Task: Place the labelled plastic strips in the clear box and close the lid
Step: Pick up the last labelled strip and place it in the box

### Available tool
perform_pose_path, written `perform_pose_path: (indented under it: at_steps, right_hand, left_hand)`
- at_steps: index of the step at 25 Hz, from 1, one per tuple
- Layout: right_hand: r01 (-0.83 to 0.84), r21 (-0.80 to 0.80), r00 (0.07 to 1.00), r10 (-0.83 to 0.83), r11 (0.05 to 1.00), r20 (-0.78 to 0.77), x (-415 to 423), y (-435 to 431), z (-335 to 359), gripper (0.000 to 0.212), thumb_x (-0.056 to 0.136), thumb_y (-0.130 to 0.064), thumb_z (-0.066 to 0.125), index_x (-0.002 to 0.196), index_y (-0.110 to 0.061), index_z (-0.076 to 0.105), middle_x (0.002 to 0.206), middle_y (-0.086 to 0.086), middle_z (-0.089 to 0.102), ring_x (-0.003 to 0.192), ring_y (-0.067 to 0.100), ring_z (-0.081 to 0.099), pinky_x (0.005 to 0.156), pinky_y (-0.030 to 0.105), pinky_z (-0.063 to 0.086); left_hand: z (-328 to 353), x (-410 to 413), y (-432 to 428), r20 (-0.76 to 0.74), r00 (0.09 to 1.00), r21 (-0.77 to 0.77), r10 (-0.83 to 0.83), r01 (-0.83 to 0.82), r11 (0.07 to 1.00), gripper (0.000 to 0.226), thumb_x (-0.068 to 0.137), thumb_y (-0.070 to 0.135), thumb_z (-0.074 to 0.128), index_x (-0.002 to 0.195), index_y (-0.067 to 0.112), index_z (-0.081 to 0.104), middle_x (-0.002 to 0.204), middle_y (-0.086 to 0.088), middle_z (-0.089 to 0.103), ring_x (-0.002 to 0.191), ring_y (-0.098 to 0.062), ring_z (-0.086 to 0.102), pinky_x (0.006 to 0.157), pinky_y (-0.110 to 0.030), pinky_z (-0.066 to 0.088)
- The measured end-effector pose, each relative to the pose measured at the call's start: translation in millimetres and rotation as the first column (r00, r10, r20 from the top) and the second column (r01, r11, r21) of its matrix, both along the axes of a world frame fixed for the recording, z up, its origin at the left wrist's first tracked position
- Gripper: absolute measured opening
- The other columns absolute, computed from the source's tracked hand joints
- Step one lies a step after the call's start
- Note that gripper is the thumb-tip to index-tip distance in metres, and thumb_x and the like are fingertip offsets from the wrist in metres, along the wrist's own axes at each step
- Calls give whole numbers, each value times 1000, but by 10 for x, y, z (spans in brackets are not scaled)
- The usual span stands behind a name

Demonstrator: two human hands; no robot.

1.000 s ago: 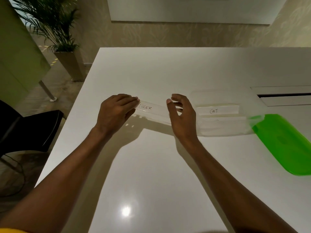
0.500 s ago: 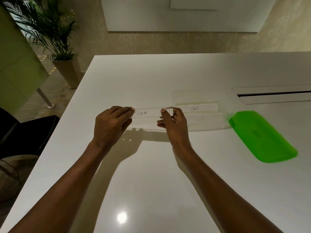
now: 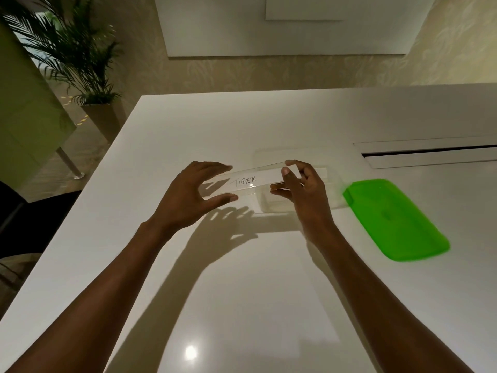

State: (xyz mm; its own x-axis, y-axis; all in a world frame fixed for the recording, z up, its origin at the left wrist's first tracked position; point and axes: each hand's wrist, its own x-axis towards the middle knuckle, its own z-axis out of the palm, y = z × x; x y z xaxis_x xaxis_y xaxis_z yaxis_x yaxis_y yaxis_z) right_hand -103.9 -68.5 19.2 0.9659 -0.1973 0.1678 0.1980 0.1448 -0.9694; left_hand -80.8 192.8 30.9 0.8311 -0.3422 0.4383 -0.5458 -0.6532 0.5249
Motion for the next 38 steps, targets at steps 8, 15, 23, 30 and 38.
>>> perform_pose_path:
  at_steps: [8,15,23,30,38]
  right_hand:
    - [-62,-24,995,64,998,75,122,-637,-51,31,101,-19,63,130,-8,58,113,7,69,99,23,75,88,39,63]
    - [-112,-56,990,116,992,81,361,-1039,2,34,93,-30,67,126,-23,62,121,19,62,104,32,66,93,40,59]
    - [3,-684,976,147,729,161,925,-1506,176,39,84,-44,79,114,-24,65,113,-14,72,105,3,68,96,28,55]
    - [-107,-974,971,230,200,-60,1426,-1448,244,55,80,-55,78,126,-30,60,120,-5,69,103,22,64,83,39,53]
    - [-176,-984,978,119,-1,-174,1541,-1462,-56,61,85,-46,77,138,-27,56,132,0,63,123,24,58,96,34,44]
  left_hand:
    - [261,297,-506,-473,856,-36,-210,220,975,59,77,67,78,132,56,60,122,34,69,105,13,66,73,-14,55]
    - [365,650,-832,-595,760,-90,-260,258,962,55,72,51,90,122,44,68,107,14,78,74,-1,68,54,-20,49]
    - [619,1094,-1151,-288,956,245,-55,129,961,65,67,54,90,127,38,70,123,18,72,109,-10,64,80,-27,55]
    - [520,1398,-1399,-126,992,418,6,48,907,62,66,49,91,123,33,74,106,6,77,92,-14,60,76,-28,49]
    - [12,1450,-1699,-207,967,527,149,-18,850,68,67,50,91,129,30,72,109,-3,74,103,-26,66,80,-33,49]
